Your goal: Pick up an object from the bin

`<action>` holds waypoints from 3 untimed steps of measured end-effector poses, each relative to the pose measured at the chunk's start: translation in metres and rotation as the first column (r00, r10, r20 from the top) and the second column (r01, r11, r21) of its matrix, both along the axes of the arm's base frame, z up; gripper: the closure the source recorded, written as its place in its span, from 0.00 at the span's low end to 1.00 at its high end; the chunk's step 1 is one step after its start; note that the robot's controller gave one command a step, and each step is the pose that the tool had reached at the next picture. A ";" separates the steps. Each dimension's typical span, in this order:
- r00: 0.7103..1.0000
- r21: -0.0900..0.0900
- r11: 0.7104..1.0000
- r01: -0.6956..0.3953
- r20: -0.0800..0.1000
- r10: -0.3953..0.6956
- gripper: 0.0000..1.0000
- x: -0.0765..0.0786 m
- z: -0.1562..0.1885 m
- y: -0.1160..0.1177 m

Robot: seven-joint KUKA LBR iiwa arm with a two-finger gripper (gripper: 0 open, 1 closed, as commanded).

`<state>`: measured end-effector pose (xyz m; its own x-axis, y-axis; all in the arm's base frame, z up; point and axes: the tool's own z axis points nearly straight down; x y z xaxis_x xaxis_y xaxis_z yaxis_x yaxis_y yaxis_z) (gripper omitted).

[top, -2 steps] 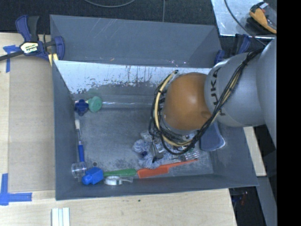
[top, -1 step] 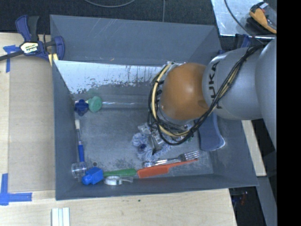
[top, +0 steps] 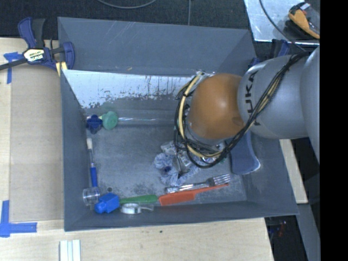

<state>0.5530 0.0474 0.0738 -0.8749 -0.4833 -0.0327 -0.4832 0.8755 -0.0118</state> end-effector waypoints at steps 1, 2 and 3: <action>1.000 -0.002 1.000 -0.027 -0.013 0.027 1.00 0.015 -0.001 -0.003; 0.998 -0.002 0.998 -0.058 -0.002 0.058 1.00 0.053 0.002 -0.006; 0.999 -0.002 0.999 -0.040 0.001 0.040 1.00 0.047 0.046 -0.017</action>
Offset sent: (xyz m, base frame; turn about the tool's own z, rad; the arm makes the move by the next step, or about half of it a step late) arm 0.0169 -0.0090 0.0067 -0.1340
